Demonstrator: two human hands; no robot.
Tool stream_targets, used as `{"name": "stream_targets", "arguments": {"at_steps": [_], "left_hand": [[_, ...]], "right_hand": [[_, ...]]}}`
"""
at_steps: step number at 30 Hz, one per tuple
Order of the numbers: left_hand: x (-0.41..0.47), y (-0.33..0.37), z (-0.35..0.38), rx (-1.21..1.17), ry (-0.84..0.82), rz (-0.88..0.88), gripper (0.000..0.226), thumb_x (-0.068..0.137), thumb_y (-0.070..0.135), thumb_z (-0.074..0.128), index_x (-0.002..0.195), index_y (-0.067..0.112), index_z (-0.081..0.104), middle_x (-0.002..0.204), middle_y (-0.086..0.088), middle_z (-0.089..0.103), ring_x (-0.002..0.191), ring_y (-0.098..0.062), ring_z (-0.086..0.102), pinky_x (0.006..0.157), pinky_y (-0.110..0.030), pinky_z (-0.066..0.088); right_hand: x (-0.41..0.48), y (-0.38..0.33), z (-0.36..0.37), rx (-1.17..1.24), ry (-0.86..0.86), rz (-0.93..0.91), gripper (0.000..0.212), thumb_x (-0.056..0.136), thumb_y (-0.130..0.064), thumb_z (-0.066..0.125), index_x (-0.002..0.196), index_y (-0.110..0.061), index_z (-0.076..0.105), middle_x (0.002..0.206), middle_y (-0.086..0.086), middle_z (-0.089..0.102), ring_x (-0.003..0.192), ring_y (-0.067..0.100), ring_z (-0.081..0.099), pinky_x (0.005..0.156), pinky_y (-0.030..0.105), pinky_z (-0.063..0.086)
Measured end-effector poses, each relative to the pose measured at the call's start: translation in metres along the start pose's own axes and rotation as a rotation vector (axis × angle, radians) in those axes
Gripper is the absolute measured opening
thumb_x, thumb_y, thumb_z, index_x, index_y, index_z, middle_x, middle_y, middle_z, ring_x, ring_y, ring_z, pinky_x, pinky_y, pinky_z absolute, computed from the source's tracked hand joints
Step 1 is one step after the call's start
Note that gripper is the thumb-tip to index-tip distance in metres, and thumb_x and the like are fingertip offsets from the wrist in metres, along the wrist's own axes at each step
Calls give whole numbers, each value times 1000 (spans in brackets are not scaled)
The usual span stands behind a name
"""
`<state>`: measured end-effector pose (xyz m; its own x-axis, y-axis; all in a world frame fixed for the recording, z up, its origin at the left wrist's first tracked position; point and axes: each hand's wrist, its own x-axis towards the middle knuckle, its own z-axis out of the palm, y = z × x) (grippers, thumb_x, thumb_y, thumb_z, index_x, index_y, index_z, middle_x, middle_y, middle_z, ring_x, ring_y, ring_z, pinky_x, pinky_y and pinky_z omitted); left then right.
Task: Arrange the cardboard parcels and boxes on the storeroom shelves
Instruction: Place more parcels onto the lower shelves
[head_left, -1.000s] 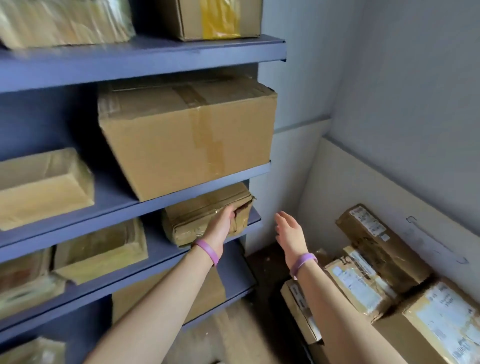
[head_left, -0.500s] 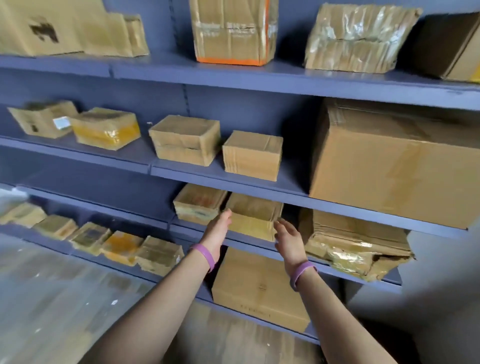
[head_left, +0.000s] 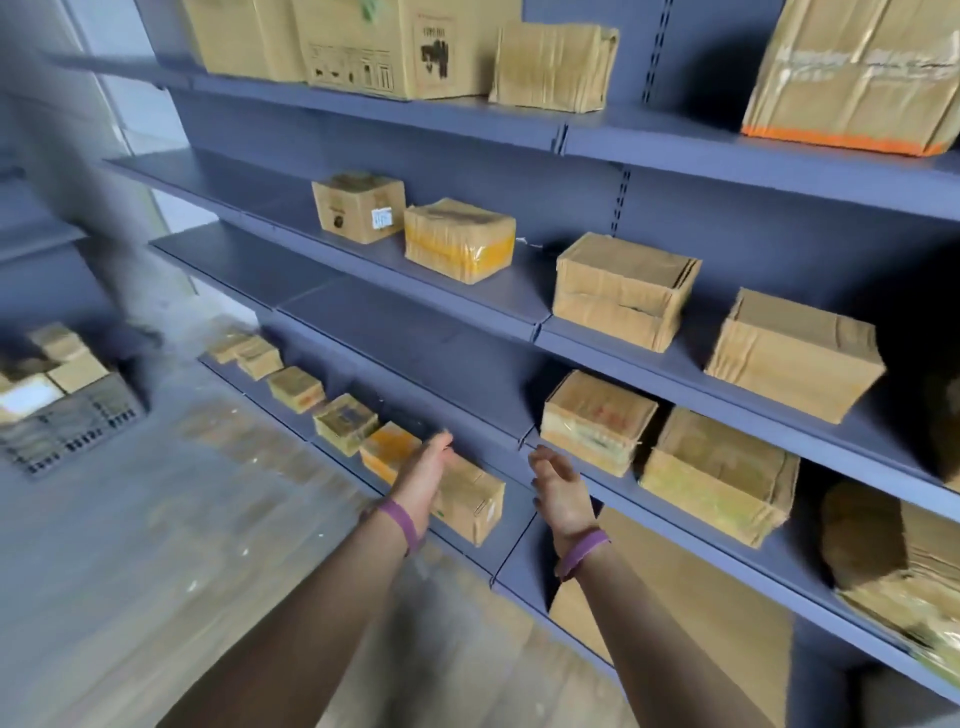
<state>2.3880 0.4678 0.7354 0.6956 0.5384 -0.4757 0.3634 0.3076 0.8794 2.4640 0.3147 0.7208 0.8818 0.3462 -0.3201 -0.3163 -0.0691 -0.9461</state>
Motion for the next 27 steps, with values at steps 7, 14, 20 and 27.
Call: {"name": "stream_targets", "arguments": {"at_steps": [7, 14, 20, 27], "left_hand": [[40, 4, -26, 74, -80, -64, 34, 93, 56, 47, 111, 31, 60, 135, 3, 56, 118, -20, 52, 99, -36, 35], [91, -5, 27, 170, -168, -126, 52, 98, 55, 42, 137, 23, 56, 151, 1, 48, 137, -23, 44, 116, -41, 29], [129, 4, 76, 214, -200, -144, 36, 101, 47, 43, 123, 22, 56, 128, 4, 55, 111, -15, 50, 91, -30, 33], [180, -3, 119, 282, -243, -196, 44, 103, 43, 42, 138, 17, 52, 143, 3, 52, 132, -18, 45, 106, -34, 32]], "right_hand": [[21, 16, 27, -21, 62, 30, 39, 102, -26, 53, 138, -11, 53, 131, 4, 58, 116, 19, 52, 107, 35, 38], [64, 25, -19, -2, 180, 89, 40, 100, -30, 55, 137, -15, 54, 141, 8, 54, 133, 27, 48, 116, 47, 34], [114, 35, -66, 48, 249, 152, 42, 100, -32, 55, 140, -17, 51, 146, 5, 50, 137, 27, 45, 117, 48, 32], [144, 55, -103, 25, 365, 223, 42, 101, -31, 55, 139, -13, 52, 143, 10, 53, 132, 29, 49, 114, 48, 36]]}}
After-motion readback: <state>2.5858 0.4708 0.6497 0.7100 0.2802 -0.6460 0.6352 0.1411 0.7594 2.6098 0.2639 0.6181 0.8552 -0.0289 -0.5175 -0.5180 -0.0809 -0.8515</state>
